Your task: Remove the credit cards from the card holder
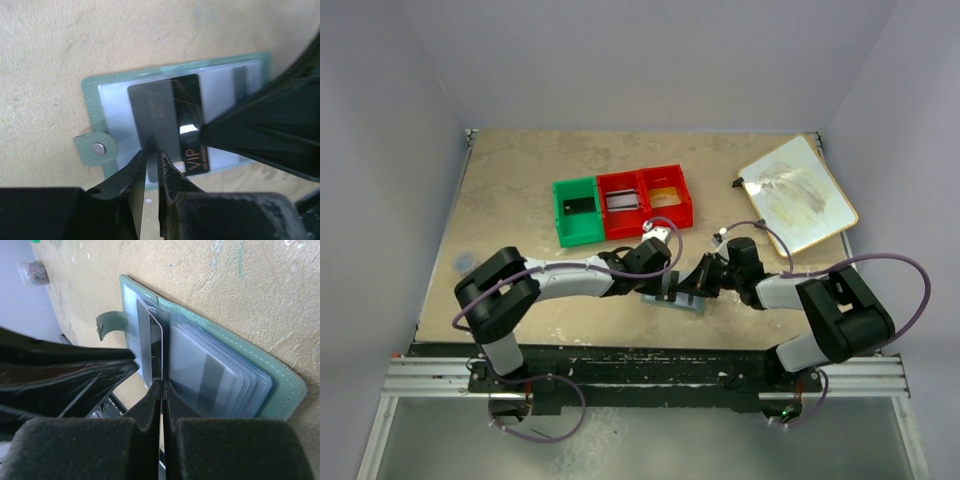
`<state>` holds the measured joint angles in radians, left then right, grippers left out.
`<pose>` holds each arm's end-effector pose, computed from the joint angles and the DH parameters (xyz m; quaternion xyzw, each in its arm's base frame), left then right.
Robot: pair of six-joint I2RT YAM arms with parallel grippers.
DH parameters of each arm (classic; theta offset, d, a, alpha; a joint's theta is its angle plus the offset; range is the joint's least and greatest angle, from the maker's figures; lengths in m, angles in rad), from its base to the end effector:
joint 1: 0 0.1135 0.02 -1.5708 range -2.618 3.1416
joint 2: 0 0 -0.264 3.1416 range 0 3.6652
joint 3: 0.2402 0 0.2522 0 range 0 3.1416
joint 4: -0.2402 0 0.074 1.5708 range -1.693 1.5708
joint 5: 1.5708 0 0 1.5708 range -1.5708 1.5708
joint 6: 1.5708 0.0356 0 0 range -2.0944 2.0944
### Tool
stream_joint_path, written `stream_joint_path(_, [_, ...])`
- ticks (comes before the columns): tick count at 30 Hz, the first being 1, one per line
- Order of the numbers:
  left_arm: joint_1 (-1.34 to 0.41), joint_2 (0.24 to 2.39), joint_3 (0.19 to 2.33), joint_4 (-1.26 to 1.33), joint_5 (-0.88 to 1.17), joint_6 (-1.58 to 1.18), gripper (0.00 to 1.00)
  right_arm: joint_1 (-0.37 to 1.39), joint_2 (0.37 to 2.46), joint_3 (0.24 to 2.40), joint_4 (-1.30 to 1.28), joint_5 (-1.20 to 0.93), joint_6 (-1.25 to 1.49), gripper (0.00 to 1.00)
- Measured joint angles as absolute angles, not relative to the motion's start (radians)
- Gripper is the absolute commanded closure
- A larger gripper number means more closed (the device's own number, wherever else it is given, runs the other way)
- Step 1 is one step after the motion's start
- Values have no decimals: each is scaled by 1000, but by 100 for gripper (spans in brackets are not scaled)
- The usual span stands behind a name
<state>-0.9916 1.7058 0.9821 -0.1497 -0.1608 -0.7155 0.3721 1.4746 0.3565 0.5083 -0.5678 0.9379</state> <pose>0.1957 -0.2889 0.1742 0.1017 0.9316 -0.2071 0.2807 0.2176 0.1055 0.1227 0.1133 0.8536 0.4673 0.2006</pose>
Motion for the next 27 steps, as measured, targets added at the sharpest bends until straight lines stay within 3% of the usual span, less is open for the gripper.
stream_joint_path(6, [-992,1763,995,-174,-192,-720,95,372,1474,356,509,-569,935,100])
stream_joint_path(13, [-995,1765,996,-177,-215,-723,97,372,1479,339,588,-569,966,88])
stream_joint_path(18, [-995,1765,995,-175,-214,-723,98,373,1544,338,680,-572,1005,85])
stream_joint_path(23, [-995,1763,990,-169,-215,-723,98,382,1590,345,725,-571,1021,99])
stream_joint_path(27, [-995,1762,988,-167,-215,-724,98,386,1586,344,733,-572,1028,100])
